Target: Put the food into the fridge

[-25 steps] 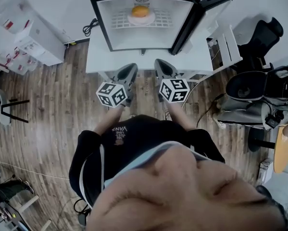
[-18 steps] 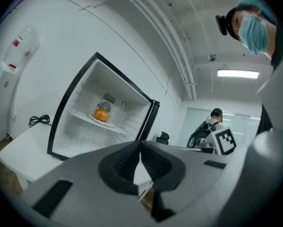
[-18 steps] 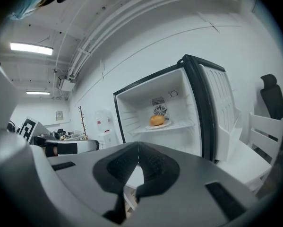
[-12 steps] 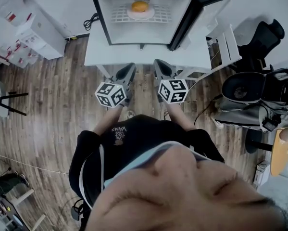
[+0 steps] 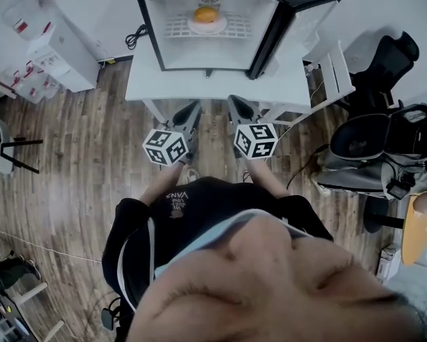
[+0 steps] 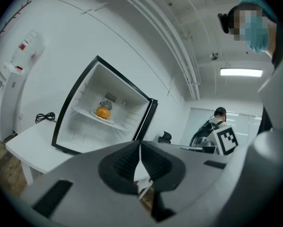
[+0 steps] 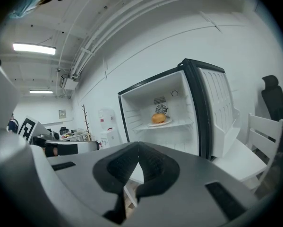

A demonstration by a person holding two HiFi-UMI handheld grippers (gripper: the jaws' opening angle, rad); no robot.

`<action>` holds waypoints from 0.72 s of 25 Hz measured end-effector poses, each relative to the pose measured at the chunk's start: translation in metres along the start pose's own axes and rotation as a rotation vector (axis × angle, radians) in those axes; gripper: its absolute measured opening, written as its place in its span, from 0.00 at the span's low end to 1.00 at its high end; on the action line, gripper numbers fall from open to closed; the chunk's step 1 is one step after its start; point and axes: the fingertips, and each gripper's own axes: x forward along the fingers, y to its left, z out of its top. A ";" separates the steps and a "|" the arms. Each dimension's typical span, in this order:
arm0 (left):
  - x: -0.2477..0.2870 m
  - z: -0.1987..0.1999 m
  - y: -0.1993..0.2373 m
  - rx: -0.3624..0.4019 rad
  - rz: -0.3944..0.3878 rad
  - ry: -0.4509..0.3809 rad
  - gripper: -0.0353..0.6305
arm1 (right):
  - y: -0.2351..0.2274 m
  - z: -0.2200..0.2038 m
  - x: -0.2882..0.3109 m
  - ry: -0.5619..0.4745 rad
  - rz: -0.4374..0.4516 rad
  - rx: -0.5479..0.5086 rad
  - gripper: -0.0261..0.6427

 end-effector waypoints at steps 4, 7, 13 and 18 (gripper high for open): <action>-0.002 -0.002 -0.005 0.011 -0.002 0.010 0.09 | 0.001 -0.001 -0.004 0.002 0.002 -0.005 0.06; -0.004 -0.003 -0.009 0.015 -0.003 0.011 0.09 | 0.004 -0.002 -0.007 0.010 0.003 -0.008 0.06; -0.007 -0.004 -0.012 0.014 -0.001 0.010 0.09 | 0.006 -0.003 -0.011 0.015 0.008 -0.020 0.06; -0.007 -0.003 -0.013 0.019 -0.001 0.008 0.09 | 0.008 -0.003 -0.013 0.016 0.011 -0.027 0.06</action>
